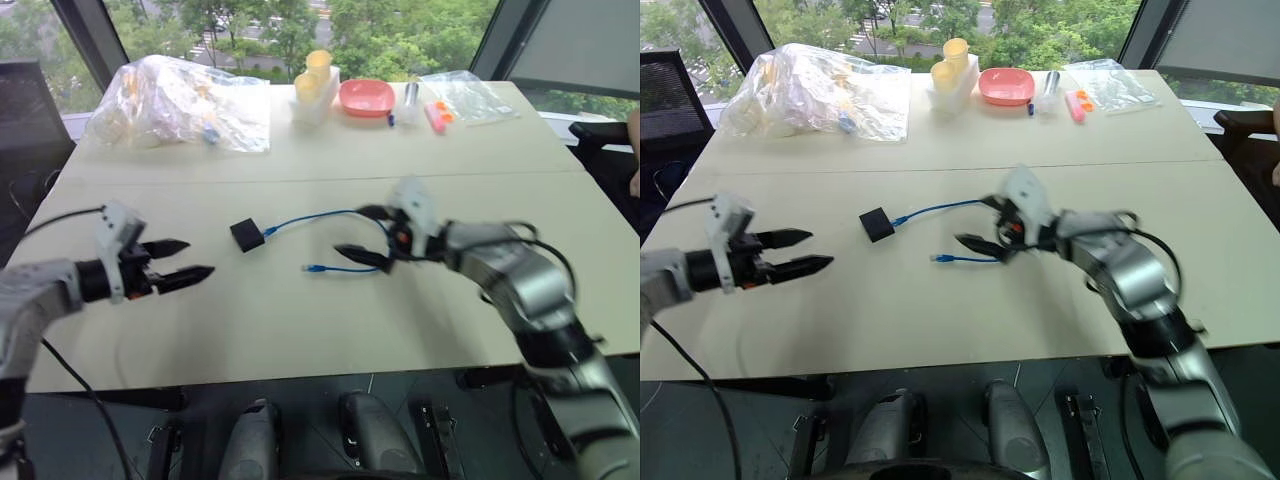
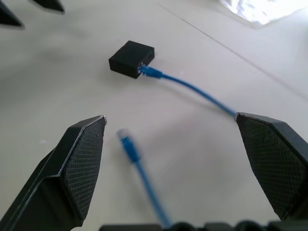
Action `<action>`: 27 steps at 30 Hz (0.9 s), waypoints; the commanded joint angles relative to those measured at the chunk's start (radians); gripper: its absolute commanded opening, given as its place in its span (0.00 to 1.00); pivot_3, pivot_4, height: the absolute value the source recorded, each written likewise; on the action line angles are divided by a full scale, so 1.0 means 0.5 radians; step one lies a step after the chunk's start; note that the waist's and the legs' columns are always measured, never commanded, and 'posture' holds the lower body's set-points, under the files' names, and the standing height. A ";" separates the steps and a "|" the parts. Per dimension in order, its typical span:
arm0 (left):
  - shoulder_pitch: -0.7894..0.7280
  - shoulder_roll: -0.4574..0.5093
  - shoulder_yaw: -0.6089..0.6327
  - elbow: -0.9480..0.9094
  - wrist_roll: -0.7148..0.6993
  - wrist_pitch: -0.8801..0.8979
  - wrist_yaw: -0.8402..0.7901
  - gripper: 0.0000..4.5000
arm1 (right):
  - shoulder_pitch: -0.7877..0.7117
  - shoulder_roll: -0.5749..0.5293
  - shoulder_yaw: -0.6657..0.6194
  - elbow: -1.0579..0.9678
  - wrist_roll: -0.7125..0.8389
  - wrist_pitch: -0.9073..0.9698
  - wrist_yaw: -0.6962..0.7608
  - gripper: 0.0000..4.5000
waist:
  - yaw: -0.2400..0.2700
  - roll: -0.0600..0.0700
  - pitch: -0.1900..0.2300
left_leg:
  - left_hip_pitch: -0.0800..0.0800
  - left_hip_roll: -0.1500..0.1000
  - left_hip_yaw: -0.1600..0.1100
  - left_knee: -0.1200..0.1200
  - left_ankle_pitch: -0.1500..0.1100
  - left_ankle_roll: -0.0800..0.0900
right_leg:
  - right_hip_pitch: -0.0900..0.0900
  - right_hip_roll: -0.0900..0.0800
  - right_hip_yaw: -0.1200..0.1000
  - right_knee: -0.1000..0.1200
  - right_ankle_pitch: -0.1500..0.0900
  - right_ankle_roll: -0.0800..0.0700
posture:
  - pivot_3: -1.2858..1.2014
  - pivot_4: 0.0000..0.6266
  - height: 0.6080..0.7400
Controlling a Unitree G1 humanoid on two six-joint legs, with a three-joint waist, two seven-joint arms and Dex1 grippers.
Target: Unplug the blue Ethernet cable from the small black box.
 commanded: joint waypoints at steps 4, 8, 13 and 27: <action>-0.005 0.215 0.045 0.016 0.015 -0.064 -0.289 0.99 | -0.684 0.486 0.292 1.405 -0.485 -0.830 0.298 1.00 | -0.009 0.000 0.000 | -0.003 0.000 0.001 -0.007 0.000 0.000 | -0.006 -0.001 -0.001 0.001 0.002 0.009 | 0.52 0.24 1.00; 0.148 0.201 0.238 -0.096 -0.037 -0.011 -0.251 0.99 | -0.973 0.764 0.339 2.083 -0.682 -1.177 0.404 1.00 | -0.012 0.000 0.000 | -0.027 0.002 0.001 -0.007 0.000 -0.001 | -0.027 -0.005 -0.003 0.003 0.004 0.012 | 0.52 0.24 1.00; 0.411 0.030 0.486 -0.395 -0.129 0.137 -0.026 0.99 | -1.095 0.966 0.393 2.521 -0.961 -1.368 0.317 1.00 | -0.010 0.000 0.000 | -0.037 0.002 -0.002 -0.006 0.000 -0.002 | -0.038 -0.012 -0.004 0.006 0.004 0.013 | 0.52 0.24 1.00; 0.826 -0.140 0.849 -0.791 -0.281 0.314 0.233 1.00 | -1.033 1.049 0.116 2.664 -1.070 -1.086 0.388 0.02 | -0.010 0.002 0.000 | 0.032 0.004 -0.009 -0.010 0.000 -0.017 | 0.018 -0.017 -0.005 0.001 0.001 -0.007 | 0.52 0.24 1.00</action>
